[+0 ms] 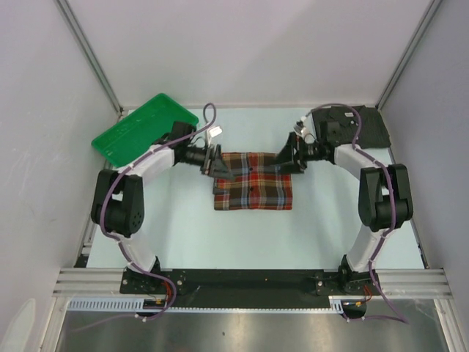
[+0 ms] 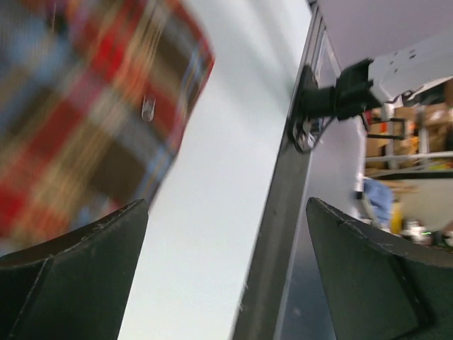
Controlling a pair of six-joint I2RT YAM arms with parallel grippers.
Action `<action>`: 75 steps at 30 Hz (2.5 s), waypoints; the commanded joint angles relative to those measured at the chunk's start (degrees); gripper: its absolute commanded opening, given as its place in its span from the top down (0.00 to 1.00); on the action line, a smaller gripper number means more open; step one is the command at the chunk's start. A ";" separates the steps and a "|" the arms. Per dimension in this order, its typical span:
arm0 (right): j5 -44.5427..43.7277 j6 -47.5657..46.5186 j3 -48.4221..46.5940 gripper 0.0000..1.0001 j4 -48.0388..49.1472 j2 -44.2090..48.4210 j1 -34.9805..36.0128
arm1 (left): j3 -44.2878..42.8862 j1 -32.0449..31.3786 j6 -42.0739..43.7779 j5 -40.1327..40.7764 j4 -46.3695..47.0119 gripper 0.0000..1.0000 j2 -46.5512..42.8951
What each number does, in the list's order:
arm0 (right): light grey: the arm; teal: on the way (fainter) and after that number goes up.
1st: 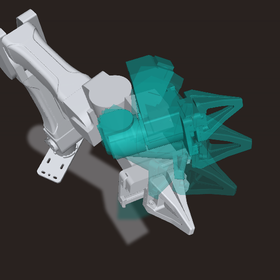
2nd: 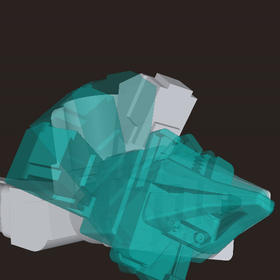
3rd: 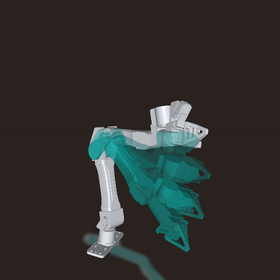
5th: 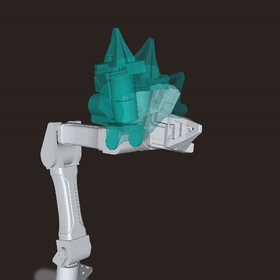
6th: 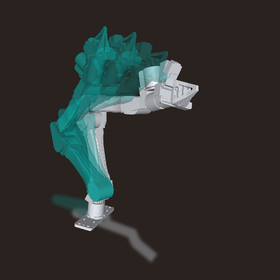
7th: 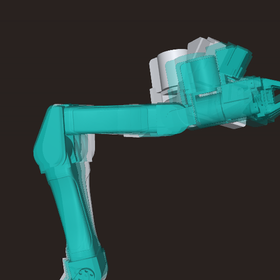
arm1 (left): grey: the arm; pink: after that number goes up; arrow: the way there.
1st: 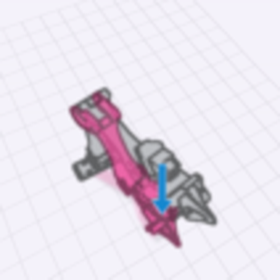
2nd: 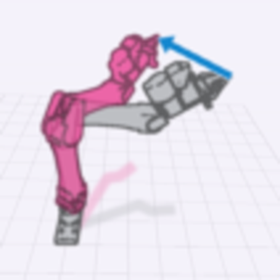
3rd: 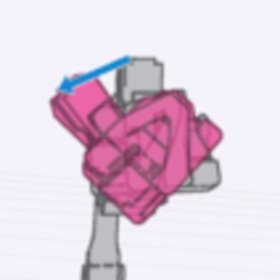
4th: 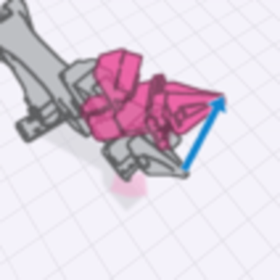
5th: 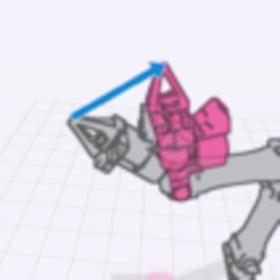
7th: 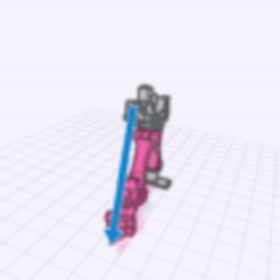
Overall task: Fold and stack the long sleeve shirts
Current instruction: Fold the shirt
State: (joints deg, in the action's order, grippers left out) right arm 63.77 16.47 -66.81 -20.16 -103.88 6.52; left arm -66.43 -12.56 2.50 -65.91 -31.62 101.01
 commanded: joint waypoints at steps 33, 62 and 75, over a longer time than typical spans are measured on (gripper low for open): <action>-32.03 -27.18 -28.23 0.25 -7.87 -7.05 20.60 | -11.42 20.36 -4.71 22.31 1.93 0.01 -9.96; -46.29 -42.20 -21.74 1.00 -14.80 -19.62 46.74 | -11.79 26.80 5.75 32.17 -7.85 0.01 -15.23; -46.79 -73.86 12.83 0.77 -35.82 9.55 43.67 | 1.37 8.62 -1.94 15.12 2.06 0.01 -7.59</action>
State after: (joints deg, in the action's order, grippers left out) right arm 22.85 -48.34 -59.75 -43.13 -99.33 51.70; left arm -70.61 2.31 9.23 -40.36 -40.77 90.54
